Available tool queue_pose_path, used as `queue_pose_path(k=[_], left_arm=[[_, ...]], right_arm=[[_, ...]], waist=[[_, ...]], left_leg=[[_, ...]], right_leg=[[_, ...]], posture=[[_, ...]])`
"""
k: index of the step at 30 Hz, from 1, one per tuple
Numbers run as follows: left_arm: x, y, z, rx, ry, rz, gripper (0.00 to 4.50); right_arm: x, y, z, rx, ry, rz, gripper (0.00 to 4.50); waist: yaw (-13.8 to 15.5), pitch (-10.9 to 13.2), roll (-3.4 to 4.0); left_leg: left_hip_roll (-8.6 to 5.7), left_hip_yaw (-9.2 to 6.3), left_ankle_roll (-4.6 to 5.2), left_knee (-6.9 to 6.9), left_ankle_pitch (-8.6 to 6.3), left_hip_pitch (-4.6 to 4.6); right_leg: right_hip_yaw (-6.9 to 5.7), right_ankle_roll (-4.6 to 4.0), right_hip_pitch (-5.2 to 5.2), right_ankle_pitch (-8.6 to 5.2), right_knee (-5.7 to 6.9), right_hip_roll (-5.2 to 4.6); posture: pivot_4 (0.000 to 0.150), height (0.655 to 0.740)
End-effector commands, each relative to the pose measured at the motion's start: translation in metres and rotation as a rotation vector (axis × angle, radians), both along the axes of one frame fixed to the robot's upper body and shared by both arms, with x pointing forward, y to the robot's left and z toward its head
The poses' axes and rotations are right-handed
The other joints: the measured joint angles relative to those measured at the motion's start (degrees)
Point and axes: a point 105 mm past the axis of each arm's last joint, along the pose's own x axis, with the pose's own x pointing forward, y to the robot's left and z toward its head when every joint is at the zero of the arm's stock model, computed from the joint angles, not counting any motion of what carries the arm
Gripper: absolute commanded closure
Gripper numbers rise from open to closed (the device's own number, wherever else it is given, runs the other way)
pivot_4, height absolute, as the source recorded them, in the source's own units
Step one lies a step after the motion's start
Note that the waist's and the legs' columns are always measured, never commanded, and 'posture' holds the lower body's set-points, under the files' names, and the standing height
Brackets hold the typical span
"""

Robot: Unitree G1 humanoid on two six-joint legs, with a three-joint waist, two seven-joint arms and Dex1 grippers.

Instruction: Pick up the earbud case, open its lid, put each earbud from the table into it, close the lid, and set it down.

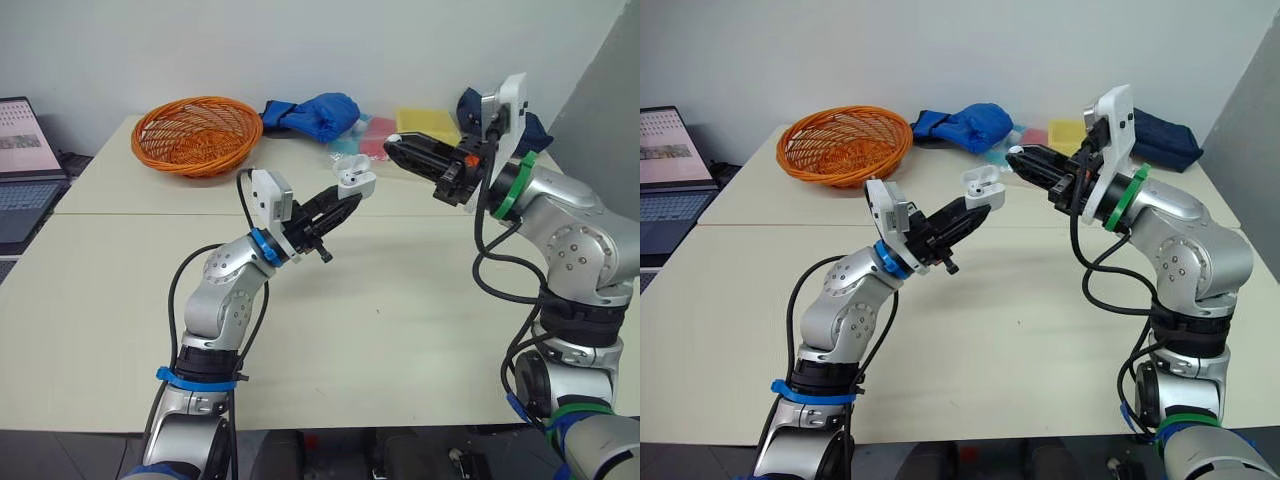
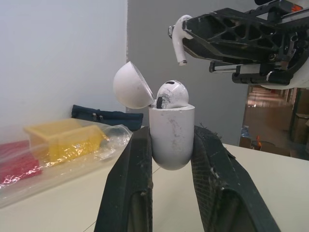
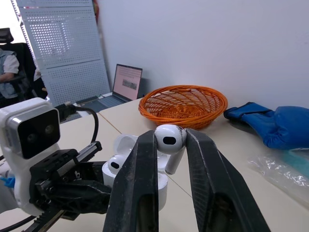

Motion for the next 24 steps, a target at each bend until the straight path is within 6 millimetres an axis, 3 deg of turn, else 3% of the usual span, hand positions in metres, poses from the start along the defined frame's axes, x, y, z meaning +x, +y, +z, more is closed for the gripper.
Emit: queue_pose_path(k=[1,13,24], left_arm=[[-0.005,-0.007,0.018,-0.01,-0.068,-0.033,3.77],[-0.008,-0.008,0.019,0.002,-0.086,-0.048,3.77],[-0.009,-0.008,0.02,-0.005,-0.096,-0.054,3.77]], right_arm=[[-0.009,0.007,0.014,0.026,-0.058,0.03,4.01],[-0.01,0.018,0.005,-0.019,-0.041,0.046,4.01],[-0.005,0.011,-0.01,-0.119,-0.055,-0.004,4.01]], waist=[[-0.19,0.0,0.0],[-0.59,0.0,0.0],[-0.62,0.0,0.0]], left_leg=[[0.0,-0.04,0.0,0.0,0.0,0.0],[0.01,-0.04,0.01,-0.01,0.0,0.0],[0.01,-0.04,0.01,-0.02,0.0,-0.04]], right_leg=[[-0.02,0.0,0.0,0.0,0.01,0.01],[-0.01,0.0,0.01,-0.01,-0.01,0.02],[-0.02,0.0,-0.02,-0.01,-0.06,0.02]], posture=[[0.15,0.74],[0.15,0.74],[0.15,0.74]])
